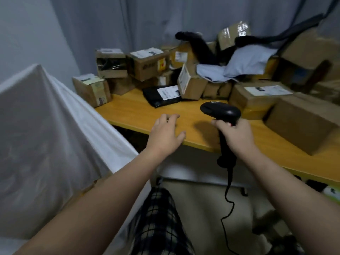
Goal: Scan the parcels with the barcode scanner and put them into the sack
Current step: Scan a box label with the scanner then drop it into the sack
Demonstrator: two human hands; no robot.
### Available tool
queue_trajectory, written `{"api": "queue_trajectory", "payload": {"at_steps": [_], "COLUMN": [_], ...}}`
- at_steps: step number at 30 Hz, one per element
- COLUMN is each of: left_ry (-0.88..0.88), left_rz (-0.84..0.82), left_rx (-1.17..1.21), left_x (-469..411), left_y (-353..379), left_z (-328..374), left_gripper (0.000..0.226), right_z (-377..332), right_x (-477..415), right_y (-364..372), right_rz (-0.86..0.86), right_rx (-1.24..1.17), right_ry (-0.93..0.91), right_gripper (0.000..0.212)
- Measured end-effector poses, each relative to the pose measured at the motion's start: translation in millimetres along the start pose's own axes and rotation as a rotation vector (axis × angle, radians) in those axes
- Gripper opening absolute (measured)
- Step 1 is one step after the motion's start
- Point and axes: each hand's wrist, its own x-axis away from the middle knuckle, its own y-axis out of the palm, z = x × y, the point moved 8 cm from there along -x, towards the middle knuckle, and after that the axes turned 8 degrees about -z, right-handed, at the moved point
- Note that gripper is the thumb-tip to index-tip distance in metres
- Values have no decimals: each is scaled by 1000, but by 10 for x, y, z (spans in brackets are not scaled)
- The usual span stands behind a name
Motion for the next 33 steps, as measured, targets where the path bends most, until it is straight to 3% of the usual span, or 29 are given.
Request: {"api": "queue_trajectory", "payload": {"at_steps": [3, 7, 13, 18, 22, 24, 27, 29, 33], "left_ry": [11, -40, -90, -87, -43, -60, -234, -374, -474], "left_rz": [-38, -2, 107, 271, 300, 270, 101, -17, -143], "left_rx": [29, 7, 77, 254, 273, 363, 627, 749, 899], "left_x": [-332, -910, -1765, -2054, -2052, -2082, -2149, -2156, -2180], "left_y": [54, -35, -44, -70, -64, -23, 156, 263, 291], "left_z": [155, 145, 276, 170, 84, 8, -182, -298, -416], "left_gripper": [60, 71, 86, 50, 37, 39, 58, 69, 80], "right_z": [-1, 22, 102, 299, 357, 296, 142, -5, -128], "right_x": [-57, -287, -795, -1006, -1106, -1203, -1467, -1663, -1873], "right_y": [-247, -341, -381, -365, -253, -161, -35, 66, 246], "right_rz": [48, 45, 96, 56, -11, -41, -54, -83, -88], "right_rx": [-81, -188, -306, -370, -408, -465, -556, -518, -441], "right_ry": [37, 117, 214, 284, 294, 268, 228, 186, 222], "right_gripper": [49, 22, 27, 29, 34, 36, 30, 25, 25]}}
